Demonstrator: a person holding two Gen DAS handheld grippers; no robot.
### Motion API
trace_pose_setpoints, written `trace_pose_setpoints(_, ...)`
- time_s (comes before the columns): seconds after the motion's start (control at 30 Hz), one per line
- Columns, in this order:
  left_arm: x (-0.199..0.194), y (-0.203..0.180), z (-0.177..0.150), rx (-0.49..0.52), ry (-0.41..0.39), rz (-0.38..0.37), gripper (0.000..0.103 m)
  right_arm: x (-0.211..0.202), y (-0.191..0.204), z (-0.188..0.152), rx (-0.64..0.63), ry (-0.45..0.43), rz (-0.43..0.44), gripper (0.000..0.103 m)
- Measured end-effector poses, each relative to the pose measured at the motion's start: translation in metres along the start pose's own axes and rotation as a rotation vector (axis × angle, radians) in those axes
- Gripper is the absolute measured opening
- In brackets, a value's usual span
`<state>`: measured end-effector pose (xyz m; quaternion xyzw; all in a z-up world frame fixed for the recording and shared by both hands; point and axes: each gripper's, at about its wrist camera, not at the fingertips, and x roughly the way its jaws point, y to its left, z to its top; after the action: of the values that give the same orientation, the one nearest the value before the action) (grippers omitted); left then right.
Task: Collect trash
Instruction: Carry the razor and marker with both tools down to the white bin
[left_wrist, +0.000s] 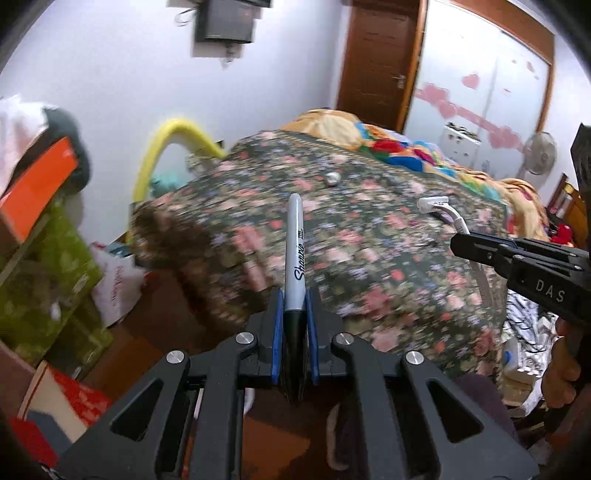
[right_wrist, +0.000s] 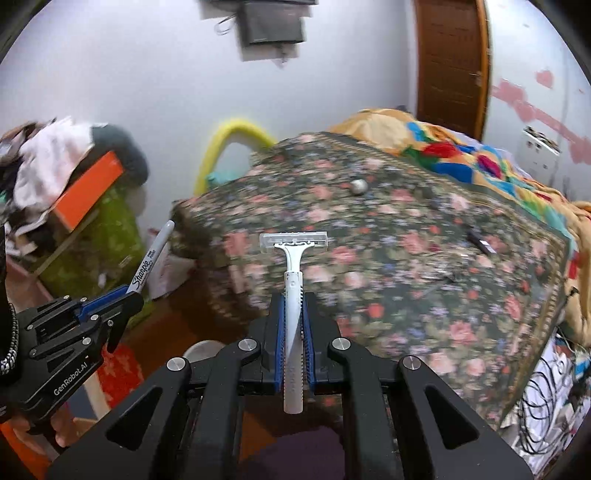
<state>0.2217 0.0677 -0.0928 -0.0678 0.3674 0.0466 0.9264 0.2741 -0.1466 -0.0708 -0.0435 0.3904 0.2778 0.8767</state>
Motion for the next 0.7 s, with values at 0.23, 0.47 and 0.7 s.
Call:
trace_pose_setpoints(0.23,-0.014,0.064,-0.032,-0.083,0.037,0.086,0.011,0.027,0.067,-0.008,-0.083,0.05,0.099,0.009)
trace_pose_setpoints(0.47,0.0,0.11,-0.063,-0.177,0.102,0.119,0.011,0.07,0.126,-0.022,-0.165,0.151,0.168,0.009)
trace_pose_setpoints(0.7,0.045,0.146,-0.092,-0.256,0.221,0.114,0.011,0.12,0.167,-0.034,-0.222,0.272,0.195,0.009)
